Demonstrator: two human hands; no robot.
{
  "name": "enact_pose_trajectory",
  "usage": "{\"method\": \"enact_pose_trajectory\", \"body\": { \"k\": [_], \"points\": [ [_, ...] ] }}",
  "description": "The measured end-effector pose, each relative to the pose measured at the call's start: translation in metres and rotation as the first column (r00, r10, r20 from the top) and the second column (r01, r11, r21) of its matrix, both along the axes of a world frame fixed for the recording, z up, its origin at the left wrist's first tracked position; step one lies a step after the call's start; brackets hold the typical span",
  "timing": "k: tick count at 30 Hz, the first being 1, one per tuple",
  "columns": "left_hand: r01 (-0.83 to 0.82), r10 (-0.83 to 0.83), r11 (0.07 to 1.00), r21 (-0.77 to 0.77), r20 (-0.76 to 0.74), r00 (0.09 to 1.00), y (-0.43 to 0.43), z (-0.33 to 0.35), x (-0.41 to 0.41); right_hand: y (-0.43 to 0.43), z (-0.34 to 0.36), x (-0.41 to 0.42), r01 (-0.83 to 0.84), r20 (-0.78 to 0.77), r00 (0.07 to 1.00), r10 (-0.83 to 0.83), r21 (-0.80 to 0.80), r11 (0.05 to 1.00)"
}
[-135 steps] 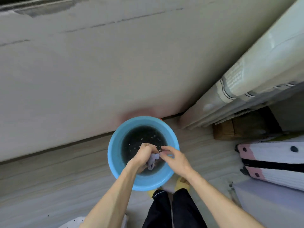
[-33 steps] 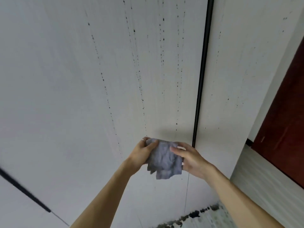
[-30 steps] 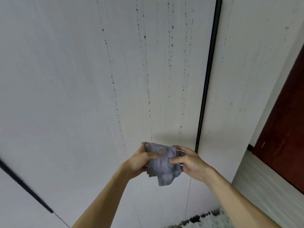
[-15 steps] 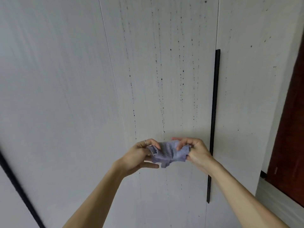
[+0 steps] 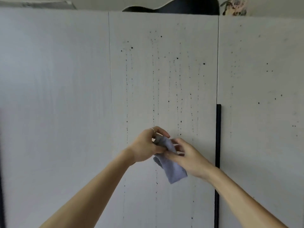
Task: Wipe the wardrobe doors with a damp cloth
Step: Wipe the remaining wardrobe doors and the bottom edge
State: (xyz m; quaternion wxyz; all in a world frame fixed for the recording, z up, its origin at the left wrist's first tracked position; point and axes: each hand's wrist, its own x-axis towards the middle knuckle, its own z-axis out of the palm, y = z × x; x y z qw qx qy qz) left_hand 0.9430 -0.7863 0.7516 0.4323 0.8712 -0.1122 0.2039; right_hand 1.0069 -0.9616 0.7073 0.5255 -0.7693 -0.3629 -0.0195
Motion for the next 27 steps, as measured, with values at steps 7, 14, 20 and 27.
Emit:
{"method": "enact_pose_trajectory", "body": {
  "k": [7,14,20,27],
  "points": [
    [-0.263,0.218,0.960,0.095,0.334,0.917,-0.017,0.054,0.017,-0.028,0.062,0.034,0.116,0.342,0.922,-0.180,0.198,0.973],
    [-0.805,0.472,0.475,0.357,0.668,0.575,0.013,0.112,0.041,-0.036,0.152,0.062,0.239,0.521,0.691,-0.501,0.489,0.839],
    [-0.846,0.440,0.361,0.392,0.729,0.525,0.056,0.116,0.067,-0.036,0.240,0.066,0.218,0.579,0.403,-0.709,0.692,0.688],
    [-0.874,0.401,0.336,0.350,0.787,0.469,0.064,0.121,0.071,-0.014,0.321,0.101,0.309,0.418,0.308,-0.854,0.806,0.506]
  ]
}}
